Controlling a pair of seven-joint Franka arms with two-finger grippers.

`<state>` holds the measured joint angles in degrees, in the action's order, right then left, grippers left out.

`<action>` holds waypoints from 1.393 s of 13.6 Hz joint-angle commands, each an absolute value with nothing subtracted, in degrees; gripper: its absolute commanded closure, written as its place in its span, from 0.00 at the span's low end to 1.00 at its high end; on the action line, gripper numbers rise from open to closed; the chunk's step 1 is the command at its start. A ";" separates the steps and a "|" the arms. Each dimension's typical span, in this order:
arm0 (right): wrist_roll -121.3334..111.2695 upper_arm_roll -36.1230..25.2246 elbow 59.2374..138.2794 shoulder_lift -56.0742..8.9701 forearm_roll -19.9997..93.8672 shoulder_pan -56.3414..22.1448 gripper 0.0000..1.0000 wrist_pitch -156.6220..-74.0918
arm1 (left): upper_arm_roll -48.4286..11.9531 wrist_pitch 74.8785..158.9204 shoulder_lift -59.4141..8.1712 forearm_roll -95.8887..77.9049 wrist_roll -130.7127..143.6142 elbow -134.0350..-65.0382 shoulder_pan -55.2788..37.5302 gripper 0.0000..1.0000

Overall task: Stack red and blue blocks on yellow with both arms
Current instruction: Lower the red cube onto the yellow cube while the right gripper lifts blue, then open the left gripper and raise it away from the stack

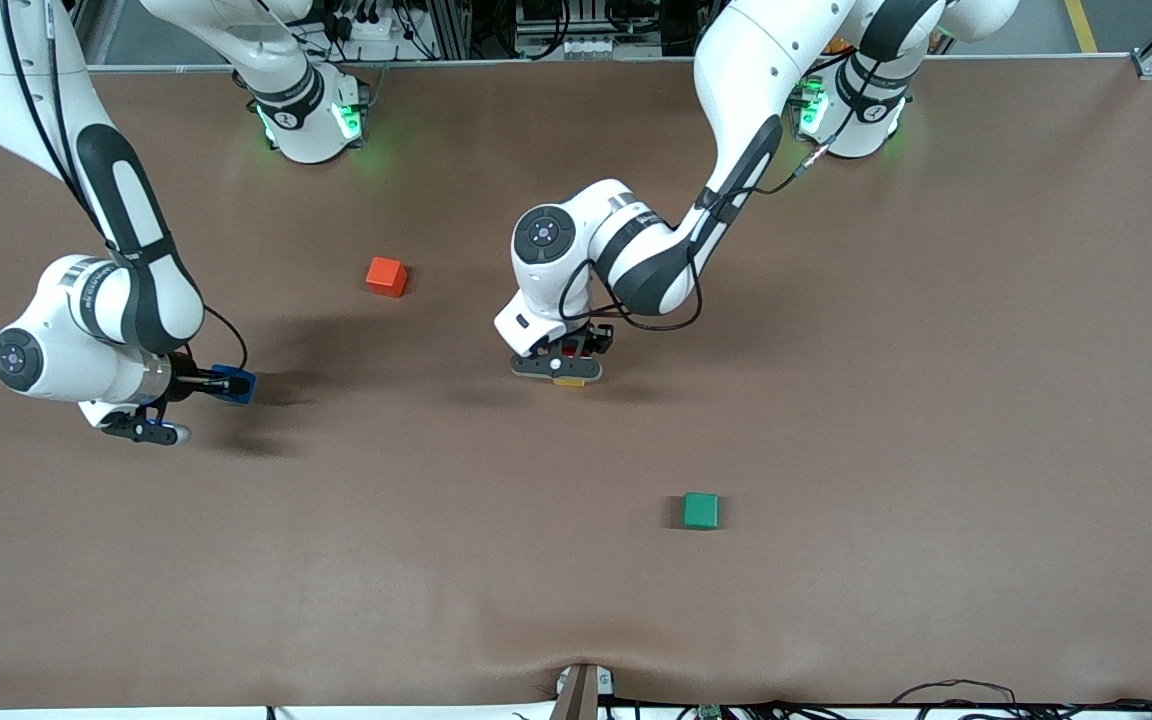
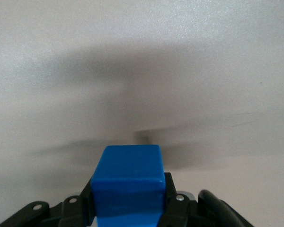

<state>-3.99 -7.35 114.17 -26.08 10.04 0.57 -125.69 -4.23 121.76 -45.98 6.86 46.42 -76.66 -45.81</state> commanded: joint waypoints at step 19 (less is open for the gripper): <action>1.30 -7.03 95.81 -23.65 11.07 -4.21 0.79 -100.38 | -3.51 117.07 -34.20 7.38 47.72 -75.06 -45.00 0.00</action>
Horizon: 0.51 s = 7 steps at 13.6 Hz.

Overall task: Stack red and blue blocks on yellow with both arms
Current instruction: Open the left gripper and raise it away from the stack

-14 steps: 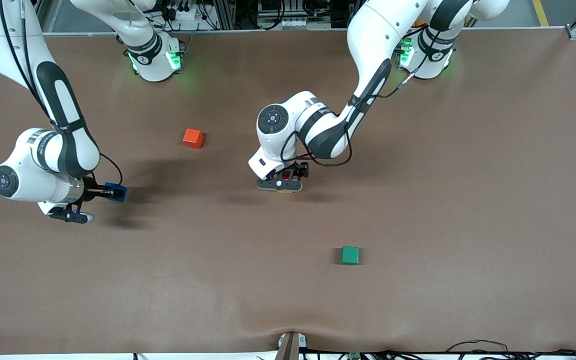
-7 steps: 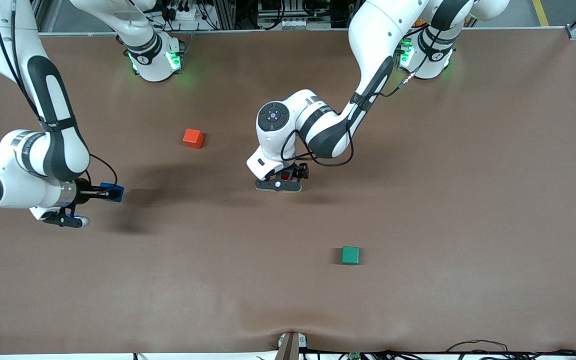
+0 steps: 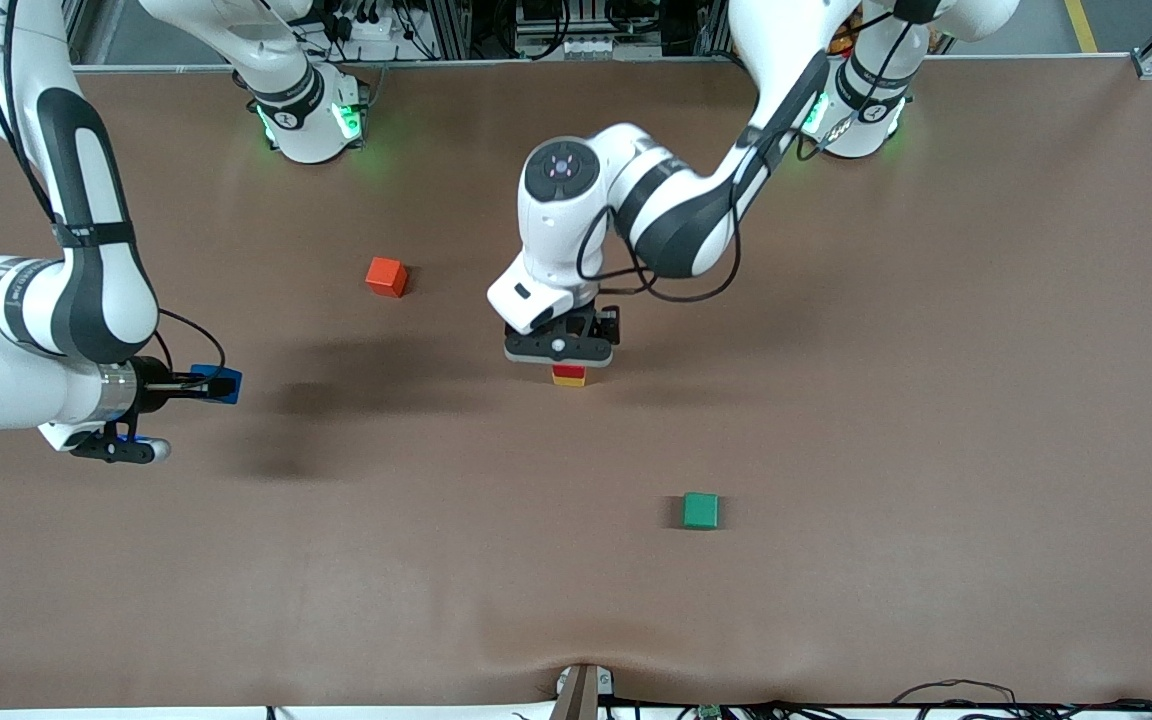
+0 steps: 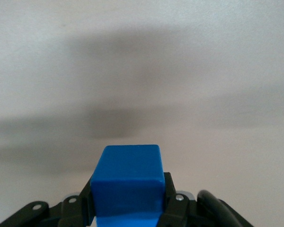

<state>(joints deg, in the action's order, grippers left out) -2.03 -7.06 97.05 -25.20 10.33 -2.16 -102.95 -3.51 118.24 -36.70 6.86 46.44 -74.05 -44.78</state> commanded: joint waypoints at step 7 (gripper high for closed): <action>11.68 -7.03 93.60 -22.50 12.21 -16.78 0.79 -102.12 | -3.43 104.01 -22.87 7.56 45.89 -75.41 -40.96 0.00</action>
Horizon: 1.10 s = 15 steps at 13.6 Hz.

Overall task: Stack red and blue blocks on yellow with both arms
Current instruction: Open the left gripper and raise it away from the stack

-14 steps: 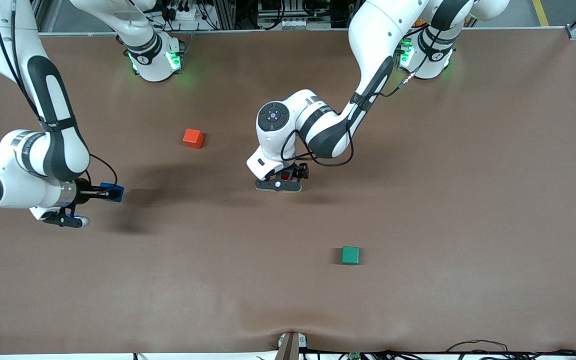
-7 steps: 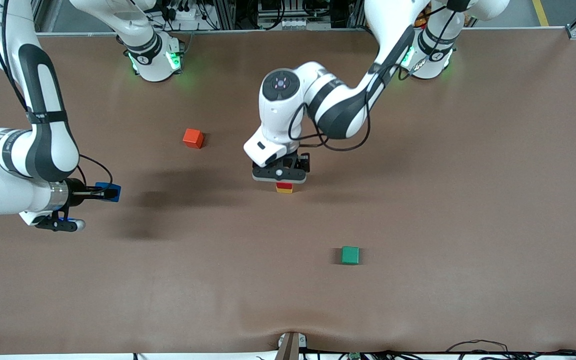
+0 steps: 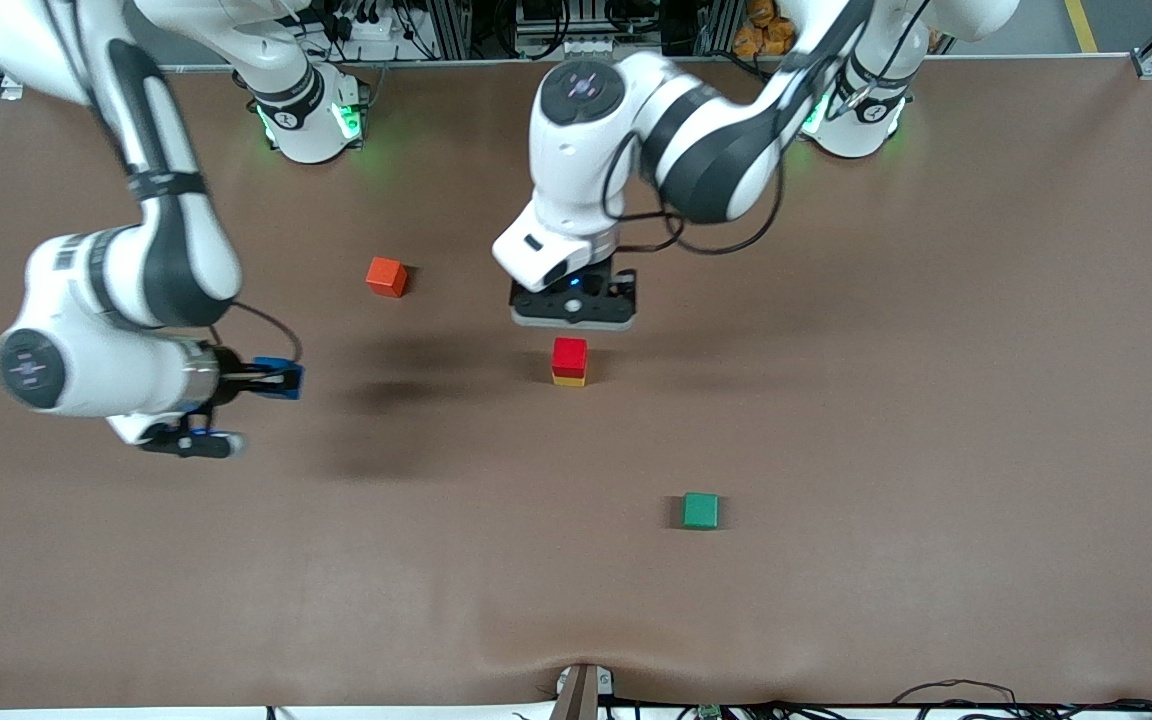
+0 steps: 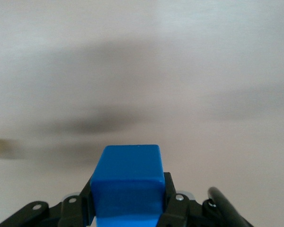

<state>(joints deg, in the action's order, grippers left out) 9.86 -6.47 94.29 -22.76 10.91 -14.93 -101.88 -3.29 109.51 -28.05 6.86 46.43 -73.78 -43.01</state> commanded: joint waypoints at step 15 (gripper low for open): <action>40.07 -6.94 73.32 -36.11 13.97 -34.45 0.81 -104.24 | -3.52 81.56 -4.14 6.86 20.83 -77.86 -19.51 0.00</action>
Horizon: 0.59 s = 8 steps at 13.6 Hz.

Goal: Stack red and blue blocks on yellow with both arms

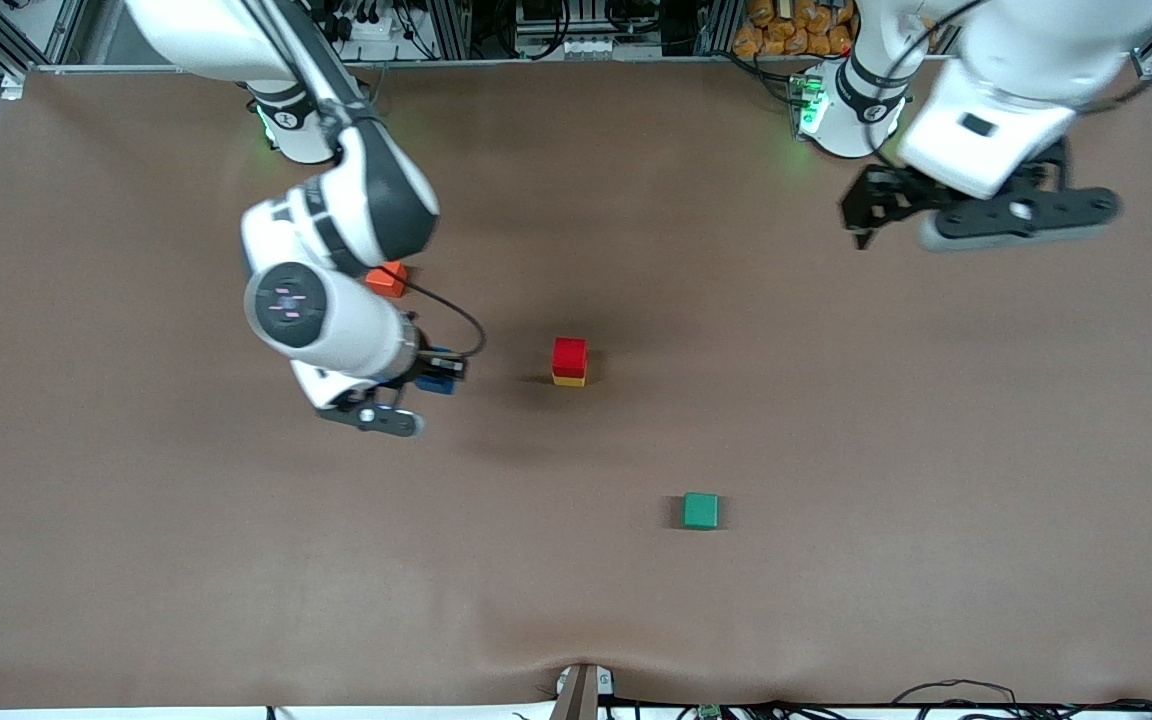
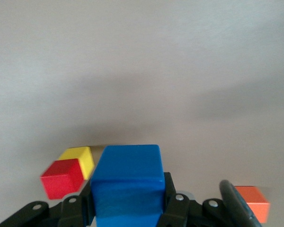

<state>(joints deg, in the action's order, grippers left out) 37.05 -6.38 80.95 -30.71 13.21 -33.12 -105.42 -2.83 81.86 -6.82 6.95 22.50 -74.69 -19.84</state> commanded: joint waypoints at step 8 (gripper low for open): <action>48.95 -5.54 68.47 -42.18 13.89 -39.98 0.82 -109.68 | -3.60 83.50 8.77 0.36 7.83 -93.94 -5.99 0.00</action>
<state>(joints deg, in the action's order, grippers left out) 46.50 -5.42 70.97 -40.15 13.22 -38.99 -109.27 -2.93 81.77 2.76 2.81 10.46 -87.46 -9.26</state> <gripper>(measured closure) 0.449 0.000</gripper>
